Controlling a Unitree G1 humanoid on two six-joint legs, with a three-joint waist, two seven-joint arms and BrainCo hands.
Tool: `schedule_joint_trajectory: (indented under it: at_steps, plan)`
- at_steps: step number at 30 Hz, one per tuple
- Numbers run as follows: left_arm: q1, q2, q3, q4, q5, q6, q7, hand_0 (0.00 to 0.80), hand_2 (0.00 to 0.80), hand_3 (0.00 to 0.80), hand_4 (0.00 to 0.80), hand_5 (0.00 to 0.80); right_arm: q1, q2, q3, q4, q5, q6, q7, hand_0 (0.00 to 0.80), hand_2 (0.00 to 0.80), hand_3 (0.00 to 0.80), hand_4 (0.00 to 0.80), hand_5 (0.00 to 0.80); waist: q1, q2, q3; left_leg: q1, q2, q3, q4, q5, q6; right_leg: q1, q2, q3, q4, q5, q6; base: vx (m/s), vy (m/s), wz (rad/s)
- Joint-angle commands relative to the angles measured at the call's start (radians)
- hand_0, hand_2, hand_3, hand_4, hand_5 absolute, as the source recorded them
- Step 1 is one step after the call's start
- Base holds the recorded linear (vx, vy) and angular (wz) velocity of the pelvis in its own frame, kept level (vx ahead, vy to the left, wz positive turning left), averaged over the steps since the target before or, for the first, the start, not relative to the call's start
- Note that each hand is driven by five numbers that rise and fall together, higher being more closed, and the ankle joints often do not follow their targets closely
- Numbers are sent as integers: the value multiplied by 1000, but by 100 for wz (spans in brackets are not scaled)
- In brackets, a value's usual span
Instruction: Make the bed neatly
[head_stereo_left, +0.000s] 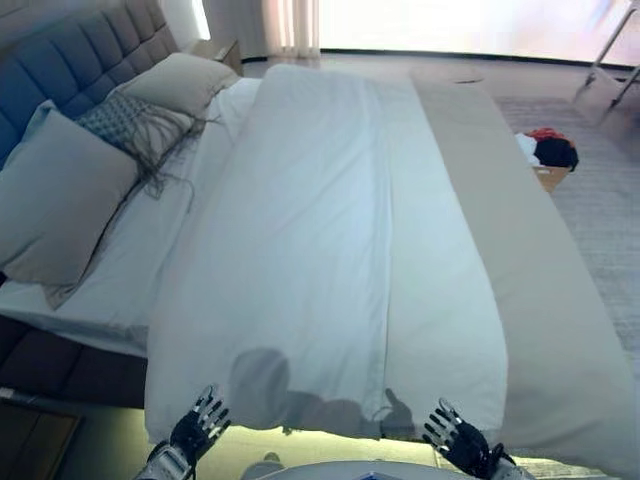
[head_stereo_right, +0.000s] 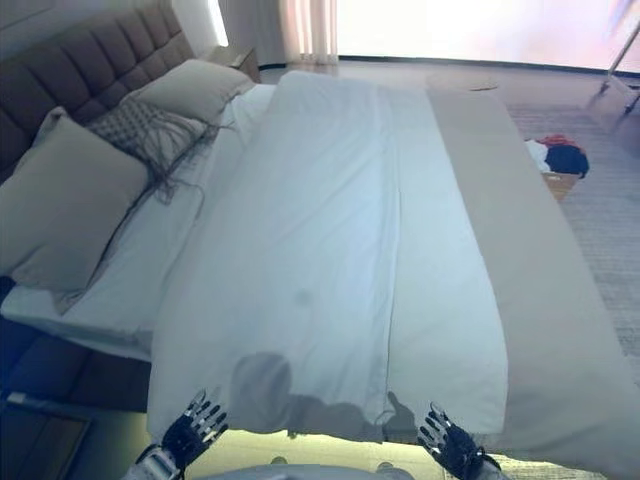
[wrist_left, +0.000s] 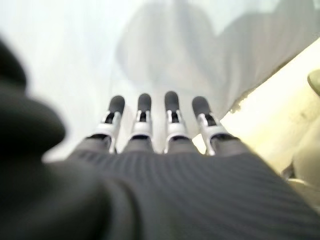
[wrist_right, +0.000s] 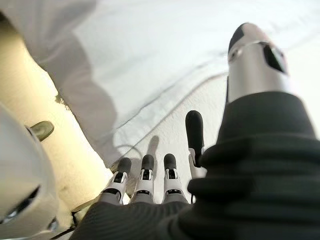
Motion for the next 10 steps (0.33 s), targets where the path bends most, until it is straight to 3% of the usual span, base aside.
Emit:
schedule_joint_trajectory:
  at_steps: [1,5,10]
  plan:
    - [-59,-44,-5,83,94,-82,80,0,0,0,0,0,-44,45,-64,101,63,-54,-103,0,0,0,0,0,-25,-2,7,-15,5,-9,-25,28,-5,2,-62,13,-1,50,55,101,-23,-7]
    - [-39,-104,-9,117,67,-53,76,0,0,0,0,0,-28,68,-81,152,54,-60,-170,0,0,0,0,0,-24,-2,-2,7,7,-2,-25,17,0,24,-58,10,-9,48,51,99,-34,-10]
    - [-35,-145,-49,126,84,-31,58,0,0,0,0,0,-26,101,-61,149,50,-66,-161,0,0,0,0,0,-27,-9,-2,21,10,-3,-25,12,3,36,-55,14,-10,51,51,54,-26,-5]
